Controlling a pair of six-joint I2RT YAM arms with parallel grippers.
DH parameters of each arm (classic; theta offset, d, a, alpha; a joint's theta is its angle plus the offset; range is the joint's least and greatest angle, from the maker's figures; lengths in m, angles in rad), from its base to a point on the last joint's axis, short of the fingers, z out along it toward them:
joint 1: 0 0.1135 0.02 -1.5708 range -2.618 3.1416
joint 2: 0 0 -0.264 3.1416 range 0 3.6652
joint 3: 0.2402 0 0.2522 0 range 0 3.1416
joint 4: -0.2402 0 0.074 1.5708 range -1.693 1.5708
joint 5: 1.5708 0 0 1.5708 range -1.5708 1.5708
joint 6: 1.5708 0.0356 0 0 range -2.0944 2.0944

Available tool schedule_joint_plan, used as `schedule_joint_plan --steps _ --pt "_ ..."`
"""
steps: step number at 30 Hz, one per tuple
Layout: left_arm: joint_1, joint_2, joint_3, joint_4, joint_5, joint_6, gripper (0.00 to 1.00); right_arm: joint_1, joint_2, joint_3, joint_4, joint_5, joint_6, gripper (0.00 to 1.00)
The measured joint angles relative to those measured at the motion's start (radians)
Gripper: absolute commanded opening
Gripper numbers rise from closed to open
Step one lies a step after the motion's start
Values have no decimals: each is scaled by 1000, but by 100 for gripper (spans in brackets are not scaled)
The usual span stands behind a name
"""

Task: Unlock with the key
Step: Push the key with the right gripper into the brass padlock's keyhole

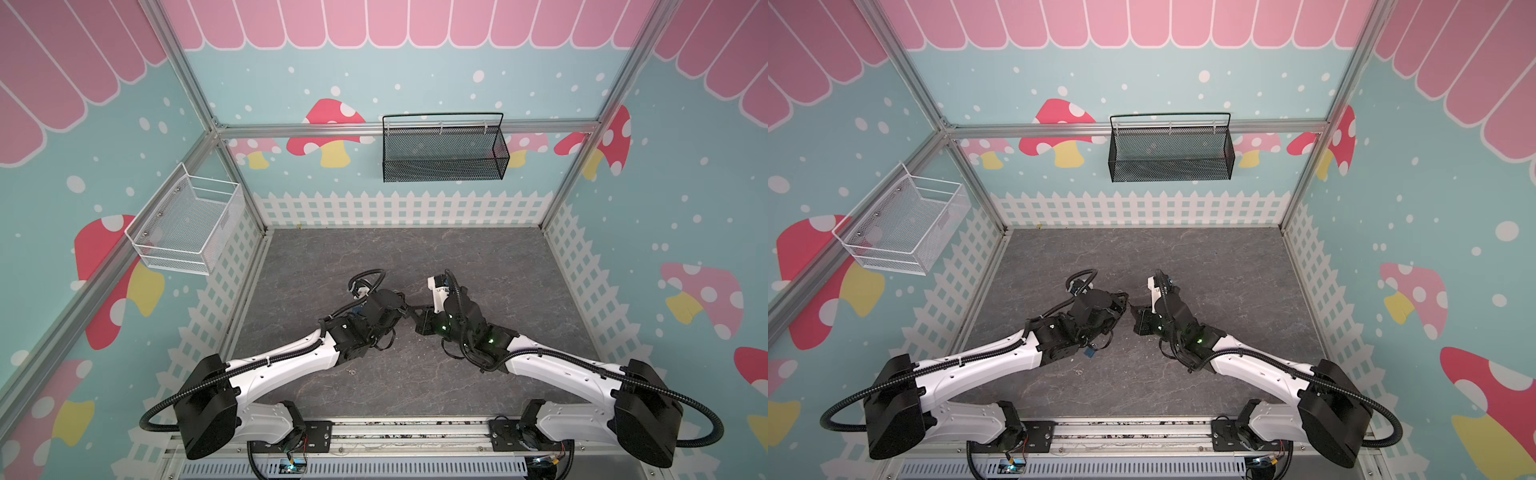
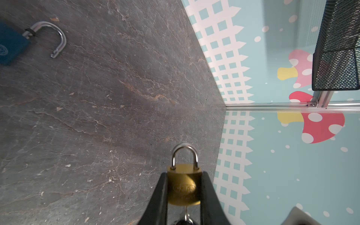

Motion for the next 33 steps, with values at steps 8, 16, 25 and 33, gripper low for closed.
schedule_joint_plan --steps 8,16,25,33 --pt "1 5 0 10 7 0 0 0 3 13 -9 0 -14 0" --pt "2 5 0 10 20 0 0 0 3 13 -12 11 -31 0" --pt "8 5 10 23 73 0 0 5 9 59 -63 55 -90 0" --pt "20 5 16 44 90 -11 0 4 27 112 -115 70 -134 0"
